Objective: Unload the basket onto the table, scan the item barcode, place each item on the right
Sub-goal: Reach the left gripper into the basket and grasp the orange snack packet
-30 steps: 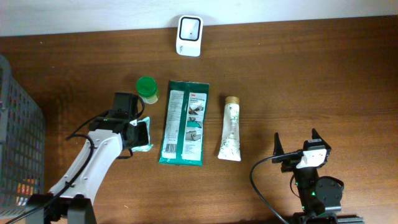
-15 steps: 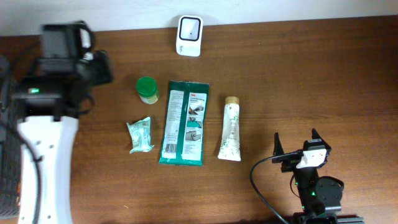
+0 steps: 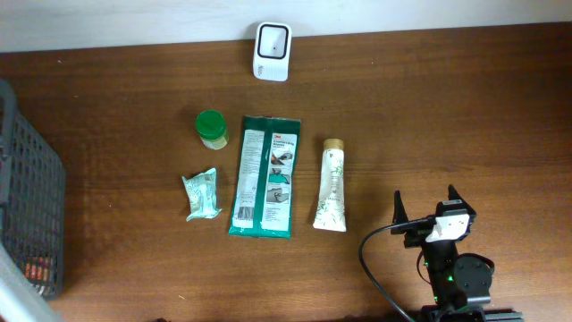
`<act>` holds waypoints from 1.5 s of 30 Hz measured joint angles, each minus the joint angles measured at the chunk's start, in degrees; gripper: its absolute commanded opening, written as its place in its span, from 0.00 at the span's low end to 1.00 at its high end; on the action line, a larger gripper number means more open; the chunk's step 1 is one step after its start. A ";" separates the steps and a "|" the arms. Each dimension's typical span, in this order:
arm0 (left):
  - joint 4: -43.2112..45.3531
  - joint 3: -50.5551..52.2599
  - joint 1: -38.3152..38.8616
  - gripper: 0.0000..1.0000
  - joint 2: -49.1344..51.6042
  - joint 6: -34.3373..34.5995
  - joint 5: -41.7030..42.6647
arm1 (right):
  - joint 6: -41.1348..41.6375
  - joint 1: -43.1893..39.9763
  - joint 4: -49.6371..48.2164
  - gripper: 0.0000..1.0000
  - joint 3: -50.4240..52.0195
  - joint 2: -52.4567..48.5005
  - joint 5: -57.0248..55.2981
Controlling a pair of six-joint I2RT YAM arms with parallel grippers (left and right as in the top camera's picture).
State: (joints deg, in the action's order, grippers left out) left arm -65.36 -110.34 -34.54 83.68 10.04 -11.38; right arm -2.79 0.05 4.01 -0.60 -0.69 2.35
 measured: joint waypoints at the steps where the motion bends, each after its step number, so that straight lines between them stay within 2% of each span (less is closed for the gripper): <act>1: -0.07 0.46 -1.88 0.55 -0.11 0.04 -0.02 | -0.02 0.00 0.00 0.98 0.00 0.00 0.00; 5: 1.01 8.17 -8.02 0.59 -0.52 1.97 0.00 | -0.02 0.00 0.02 0.98 0.00 0.00 0.00; 9: 4.35 17.07 -14.05 0.59 0.37 5.03 0.02 | 0.00 0.00 0.00 0.98 0.00 0.00 0.00; 13: 5.11 19.61 -18.38 0.59 5.64 6.21 0.37 | -0.02 0.00 0.00 0.98 0.00 0.00 0.00; 17: 4.72 19.63 -19.91 0.54 13.75 6.49 1.77 | -0.02 0.00 0.00 0.98 0.00 0.00 0.00; 20: 2.54 19.98 -19.91 0.54 19.10 6.99 2.45 | -0.02 0.00 0.02 0.98 0.00 0.00 0.00; 27: 5.46 29.55 -19.93 0.54 24.98 9.57 2.86 | 0.00 0.00 0.00 0.98 0.00 0.00 0.00; 32: 8.02 33.20 -19.93 0.53 25.57 9.77 2.84 | 0.00 0.00 0.02 0.98 0.00 0.00 0.00; 33: 8.66 33.68 -19.93 0.51 25.57 9.81 2.82 | -0.02 0.00 0.00 0.98 0.00 0.00 0.00; 36: 10.19 34.99 -19.93 0.31 25.55 10.36 2.49 | 0.00 0.00 0.00 0.98 0.00 0.00 0.00; 37: 10.40 35.23 -19.93 0.18 25.51 10.27 2.01 | -0.04 0.00 0.02 0.98 0.00 0.00 0.00; 38: 10.58 35.47 -19.98 0.00 25.42 10.21 1.51 | -0.02 0.00 0.00 0.98 0.00 0.00 0.00; 45: 10.91 35.67 -19.98 0.00 24.76 10.36 1.07 | -0.04 0.00 0.00 0.98 0.00 0.00 0.00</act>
State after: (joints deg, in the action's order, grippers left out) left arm -54.46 -74.67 -54.52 108.44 20.40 -10.31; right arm -2.83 0.05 4.01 -0.60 -0.69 2.35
